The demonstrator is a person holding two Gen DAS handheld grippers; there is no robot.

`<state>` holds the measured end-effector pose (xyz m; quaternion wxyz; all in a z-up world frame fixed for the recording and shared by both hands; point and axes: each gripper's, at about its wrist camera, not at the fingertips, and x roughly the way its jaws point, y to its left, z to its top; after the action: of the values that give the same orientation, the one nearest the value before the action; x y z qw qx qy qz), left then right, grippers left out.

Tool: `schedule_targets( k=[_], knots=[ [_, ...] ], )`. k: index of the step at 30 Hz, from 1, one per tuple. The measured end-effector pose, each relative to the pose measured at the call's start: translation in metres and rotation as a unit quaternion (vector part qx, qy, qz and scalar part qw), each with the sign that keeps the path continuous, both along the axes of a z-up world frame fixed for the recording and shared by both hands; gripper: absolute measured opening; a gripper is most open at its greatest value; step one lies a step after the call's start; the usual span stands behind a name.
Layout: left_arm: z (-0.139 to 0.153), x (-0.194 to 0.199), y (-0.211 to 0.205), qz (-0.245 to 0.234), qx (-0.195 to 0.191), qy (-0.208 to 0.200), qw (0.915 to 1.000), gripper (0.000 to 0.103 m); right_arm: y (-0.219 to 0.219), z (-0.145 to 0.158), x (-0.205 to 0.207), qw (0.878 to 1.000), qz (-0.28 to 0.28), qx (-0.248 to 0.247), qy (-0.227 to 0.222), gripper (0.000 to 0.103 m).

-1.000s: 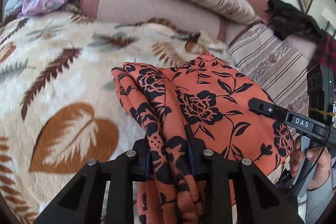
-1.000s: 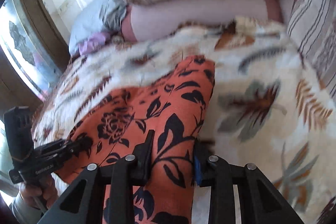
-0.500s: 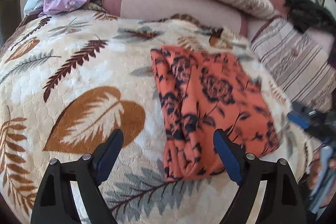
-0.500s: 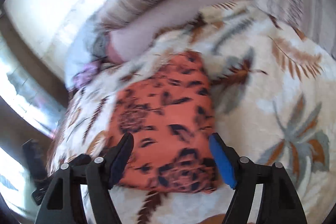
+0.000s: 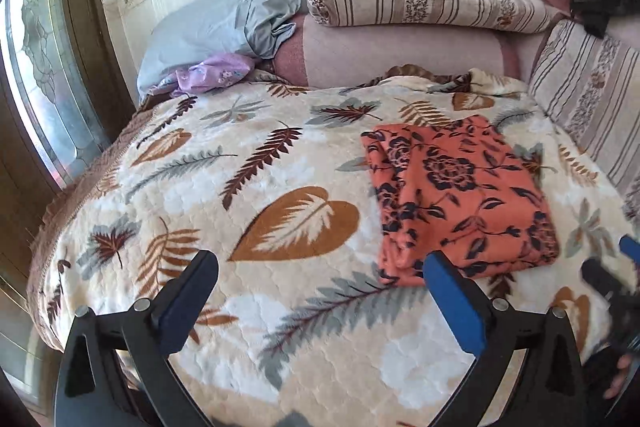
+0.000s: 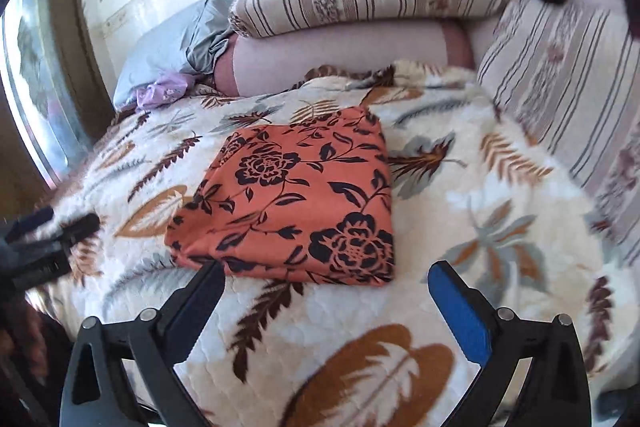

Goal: Fold small clothes

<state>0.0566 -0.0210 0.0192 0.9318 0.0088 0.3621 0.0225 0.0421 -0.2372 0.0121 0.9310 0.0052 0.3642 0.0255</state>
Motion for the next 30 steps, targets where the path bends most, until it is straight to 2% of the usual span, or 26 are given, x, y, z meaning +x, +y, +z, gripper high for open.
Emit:
schedule_targets(
  k=[3, 5, 8, 12, 18, 26, 30],
  knots=[
    [0.012, -0.012, 0.000, -0.003, -0.022, -0.001, 0.9997, 0.102, -0.002, 0.010, -0.019, 1.000, -0.008, -0.025, 0.013, 0.103],
    [0.018, -0.020, -0.008, -0.012, -0.026, -0.006, 0.9996, 0.102, -0.006, 0.008, -0.029, 0.999, -0.002, -0.027, 0.023, 0.103],
    [0.024, -0.025, -0.018, -0.026, -0.026, -0.011, 0.9993, 0.102, -0.003, 0.011, -0.040, 0.999, -0.002, -0.043, 0.014, 0.103],
    [0.033, -0.033, -0.029, -0.021, 0.005, -0.022, 0.9995, 0.102, -0.003, 0.023, -0.046, 0.998, -0.008, -0.057, 0.000, 0.103],
    [0.042, -0.037, -0.032, -0.014, 0.010, -0.046, 0.9988, 0.102, 0.000, 0.040, -0.046, 0.997, -0.008, -0.074, -0.015, 0.103],
    [0.037, -0.029, -0.028, -0.011, -0.028, -0.032, 0.9990, 0.102, -0.001, 0.064, -0.044, 0.997, -0.039, -0.054, -0.044, 0.103],
    [0.033, -0.024, -0.030, -0.014, -0.039, -0.023, 0.9989, 0.102, 0.001, 0.068, -0.035, 0.997, -0.046, -0.047, -0.043, 0.103]
  ],
)
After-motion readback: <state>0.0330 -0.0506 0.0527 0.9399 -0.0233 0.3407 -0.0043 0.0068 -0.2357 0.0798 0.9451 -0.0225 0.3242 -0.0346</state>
